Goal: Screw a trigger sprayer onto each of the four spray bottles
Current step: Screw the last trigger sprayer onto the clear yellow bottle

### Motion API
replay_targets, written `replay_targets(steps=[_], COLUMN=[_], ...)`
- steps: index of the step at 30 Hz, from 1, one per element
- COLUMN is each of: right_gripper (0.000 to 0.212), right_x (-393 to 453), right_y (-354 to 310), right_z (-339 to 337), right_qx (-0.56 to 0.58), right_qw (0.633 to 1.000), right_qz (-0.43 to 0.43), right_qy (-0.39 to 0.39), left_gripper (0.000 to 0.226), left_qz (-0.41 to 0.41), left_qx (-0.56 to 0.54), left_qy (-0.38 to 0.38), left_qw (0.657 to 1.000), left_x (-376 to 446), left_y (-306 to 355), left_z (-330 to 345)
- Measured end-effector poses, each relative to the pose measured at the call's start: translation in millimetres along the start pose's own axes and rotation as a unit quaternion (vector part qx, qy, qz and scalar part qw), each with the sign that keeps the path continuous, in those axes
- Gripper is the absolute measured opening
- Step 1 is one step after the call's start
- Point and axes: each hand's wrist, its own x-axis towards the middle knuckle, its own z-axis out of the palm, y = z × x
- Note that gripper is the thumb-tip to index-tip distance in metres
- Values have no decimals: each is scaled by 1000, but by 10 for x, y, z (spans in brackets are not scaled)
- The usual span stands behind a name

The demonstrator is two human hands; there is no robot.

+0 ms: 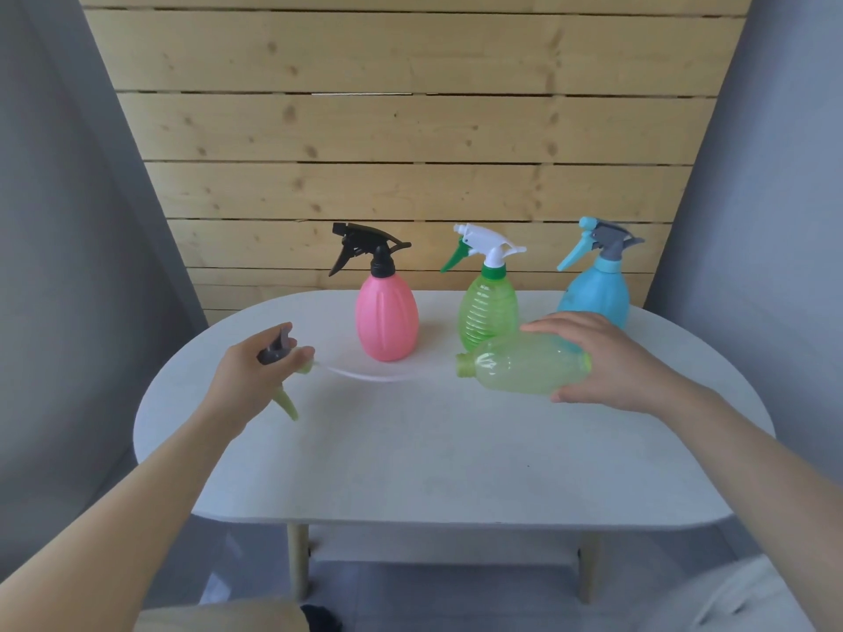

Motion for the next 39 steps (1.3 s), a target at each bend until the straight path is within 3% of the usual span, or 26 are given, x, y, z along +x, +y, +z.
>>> replay_targets(steps=[10, 14, 24, 32, 39], right_gripper=[84, 83, 84, 83, 83], right_x=[19, 41, 114, 141, 96], right_y=[-73, -126, -255, -326, -320], right_z=[57, 117, 302, 383, 328], right_qx=[16, 7, -8, -35, -50], right_qw=[1000, 1000, 1000, 997, 996], right_qz=[-9, -11, -24, -44, -67], right_qy=[-17, -28, -12, 45, 43], left_gripper=[13, 47, 51, 51, 39], left_qz=[14, 13, 10, -55, -85], left_qx=[4, 18, 12, -39, -50], left_qy=[0, -9, -21, -129, -249], left_qw=[1000, 1000, 1000, 989, 964], left_x=[-14, -7, -118, -194, -178], left_y=[30, 72, 314, 489, 528], left_z=[33, 118, 441, 650, 537])
